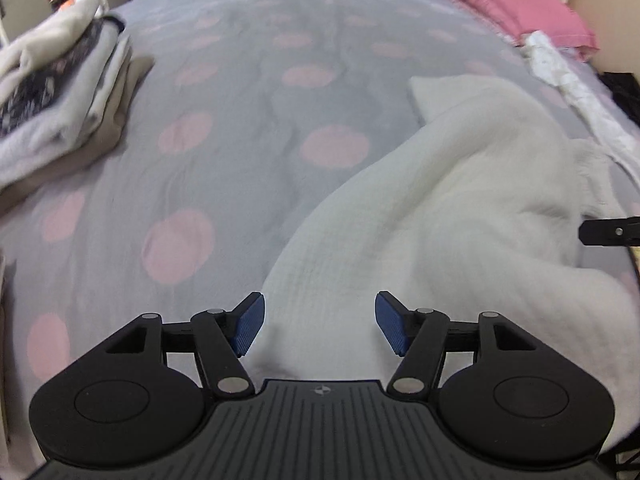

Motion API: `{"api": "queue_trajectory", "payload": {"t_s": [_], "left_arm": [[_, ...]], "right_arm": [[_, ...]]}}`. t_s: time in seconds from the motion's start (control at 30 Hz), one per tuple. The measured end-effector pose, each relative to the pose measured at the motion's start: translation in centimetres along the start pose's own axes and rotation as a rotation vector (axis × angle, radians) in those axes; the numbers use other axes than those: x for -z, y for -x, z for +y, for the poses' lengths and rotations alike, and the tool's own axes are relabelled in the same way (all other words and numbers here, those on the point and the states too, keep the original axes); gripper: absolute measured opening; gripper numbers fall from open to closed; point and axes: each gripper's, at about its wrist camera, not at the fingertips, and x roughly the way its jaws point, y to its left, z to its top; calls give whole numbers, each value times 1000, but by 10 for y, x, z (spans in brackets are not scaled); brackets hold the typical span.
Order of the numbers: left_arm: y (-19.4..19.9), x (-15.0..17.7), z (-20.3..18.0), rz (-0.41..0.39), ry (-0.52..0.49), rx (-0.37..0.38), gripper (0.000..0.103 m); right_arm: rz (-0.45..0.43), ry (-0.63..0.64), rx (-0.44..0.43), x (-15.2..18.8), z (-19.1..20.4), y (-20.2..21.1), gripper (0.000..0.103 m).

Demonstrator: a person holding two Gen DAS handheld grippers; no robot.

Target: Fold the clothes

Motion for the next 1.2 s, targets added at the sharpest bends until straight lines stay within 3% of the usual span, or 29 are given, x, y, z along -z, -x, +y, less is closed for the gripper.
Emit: {"api": "queue_trajectory", "payload": {"t_s": [0.07, 0.1, 0.17, 0.23, 0.27, 0.4, 0.63, 0.77, 0.9, 1.03, 1.2], "left_arm": [[-10, 0, 7, 38, 43, 20, 56], [-14, 1, 8, 53, 58, 41, 50], [-17, 3, 5, 61, 57, 64, 28], [-18, 5, 2, 66, 52, 83, 5], [-19, 6, 0, 69, 49, 93, 1], [7, 2, -10, -41, 7, 80, 0], [63, -9, 1, -213, 20, 41, 0], [93, -15, 8, -300, 28, 18, 0], [123, -21, 15, -388, 37, -4, 0], [114, -8, 9, -341, -12, 32, 0], [97, 3, 1, -265, -64, 76, 0]], "right_arm": [[47, -25, 2, 1, -4, -19, 73], [58, -32, -12, 4, -4, -23, 73], [81, -46, -39, 9, -3, -31, 61], [81, -20, -43, 12, 4, -33, 30], [71, 8, -37, 12, 10, -31, 25], [-14, 78, -65, 10, 30, -6, 17], [-226, 208, -72, 4, 53, 62, 16], [-307, 253, -130, -12, 67, 100, 16], [-414, 387, -41, -32, 89, 126, 16], [-466, 396, 72, -62, 84, 128, 16], [-399, 396, 137, -74, 69, 113, 24]]}}
